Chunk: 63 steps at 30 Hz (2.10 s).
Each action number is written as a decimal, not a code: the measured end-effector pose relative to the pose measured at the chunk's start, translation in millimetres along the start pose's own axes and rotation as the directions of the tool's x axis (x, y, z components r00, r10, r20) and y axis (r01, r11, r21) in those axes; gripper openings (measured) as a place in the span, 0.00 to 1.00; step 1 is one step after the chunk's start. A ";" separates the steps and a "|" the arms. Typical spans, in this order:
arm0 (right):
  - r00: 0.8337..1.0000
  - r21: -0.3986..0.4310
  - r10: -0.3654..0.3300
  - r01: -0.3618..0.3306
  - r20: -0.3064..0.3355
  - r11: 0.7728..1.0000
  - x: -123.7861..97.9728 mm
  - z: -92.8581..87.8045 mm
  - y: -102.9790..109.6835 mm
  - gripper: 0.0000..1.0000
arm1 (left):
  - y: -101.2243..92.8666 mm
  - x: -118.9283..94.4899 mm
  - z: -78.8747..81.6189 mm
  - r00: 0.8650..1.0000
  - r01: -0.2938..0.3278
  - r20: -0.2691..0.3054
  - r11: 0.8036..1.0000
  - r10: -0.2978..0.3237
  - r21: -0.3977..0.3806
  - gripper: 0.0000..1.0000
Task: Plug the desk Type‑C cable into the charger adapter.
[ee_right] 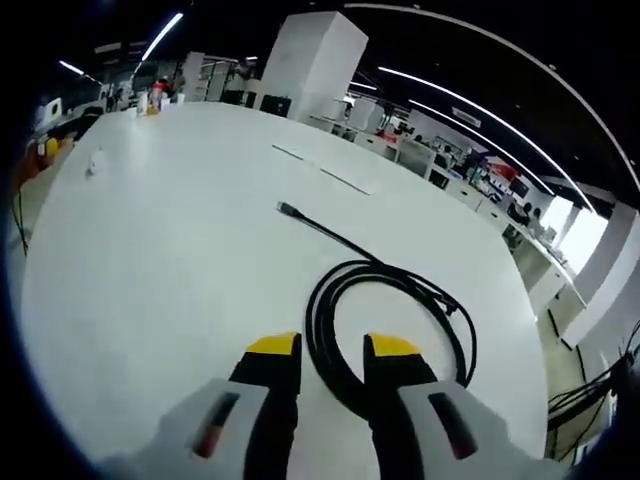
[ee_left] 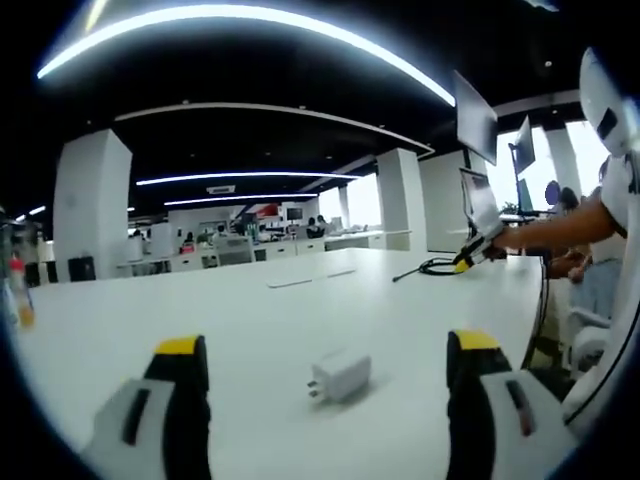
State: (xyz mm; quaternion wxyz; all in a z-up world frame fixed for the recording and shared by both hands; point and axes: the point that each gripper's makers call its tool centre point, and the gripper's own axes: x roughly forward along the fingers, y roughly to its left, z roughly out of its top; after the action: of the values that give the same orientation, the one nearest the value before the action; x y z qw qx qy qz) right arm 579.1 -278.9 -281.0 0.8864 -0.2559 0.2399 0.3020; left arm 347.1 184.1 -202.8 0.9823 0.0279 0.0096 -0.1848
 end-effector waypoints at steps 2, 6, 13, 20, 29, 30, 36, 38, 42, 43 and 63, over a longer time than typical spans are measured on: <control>0.999 -0.012 0.021 -0.021 -0.041 1.000 4.4 -3.5 0.6 0.22 | -0.3 0.1 -0.5 1.000 0.001 -0.005 1.000 -0.001 -0.001 1.00; 0.996 -0.041 0.044 -0.047 -0.073 0.998 8.6 -4.1 3.7 0.18 | -1.7 0.7 -0.7 1.000 0.008 -0.015 1.000 -0.008 -0.004 1.00; 0.992 -0.059 0.057 -0.064 -0.112 0.996 8.8 -3.1 5.3 0.17 | -2.2 1.5 -1.5 1.000 0.014 -0.028 1.000 -0.014 0.005 1.00; 0.984 -0.050 0.094 -0.103 -0.151 0.993 12.3 -3.3 3.3 0.12 | 0.0 0.6 -1.6 1.000 0.009 -0.030 1.000 -0.009 0.009 1.00; 0.967 -0.013 0.140 -0.146 -0.213 0.989 13.3 -3.8 6.2 0.08 | -1.1 -0.8 -3.6 0.999 0.009 -0.038 1.000 -0.009 0.010 1.00; 0.965 -0.009 0.145 -0.150 -0.217 0.989 13.5 -3.8 6.2 0.08 | -0.9 -1.2 -3.6 0.999 0.008 -0.038 1.000 -0.008 0.012 1.00; 0.950 0.018 0.187 -0.188 -0.252 0.982 15.4 -4.2 4.6 0.07 | -1.1 -1.7 -6.1 0.999 0.007 -0.041 1.000 -0.007 0.002 1.00; 0.942 0.027 0.198 -0.198 -0.272 0.980 12.8 -5.1 7.3 0.07 | -1.4 -2.0 -6.7 0.999 0.007 -0.041 1.000 -0.007 0.000 1.00; 0.932 0.019 0.203 -0.207 -0.299 0.978 12.0 -5.6 7.9 0.06 | -0.6 -3.0 -7.3 0.999 0.004 -0.042 1.000 -0.004 0.001 1.00; 0.932 0.022 0.202 -0.205 -0.302 0.979 12.1 -5.6 7.9 0.06 | -0.4 -3.2 -7.2 0.999 0.004 -0.041 1.000 -0.003 0.002 1.00; 0.941 0.089 0.209 -0.192 -0.265 0.977 11.4 -2.3 10.2 0.05 | 1.3 -3.6 -8.2 0.999 -0.004 -0.048 1.000 0.005 0.008 1.00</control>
State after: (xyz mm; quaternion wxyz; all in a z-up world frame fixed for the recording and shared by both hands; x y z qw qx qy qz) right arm 579.7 -268.5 -292.5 0.8170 -0.2419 0.3937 0.3449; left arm 344.1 187.1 -210.8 0.9821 0.0362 0.0323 -0.1820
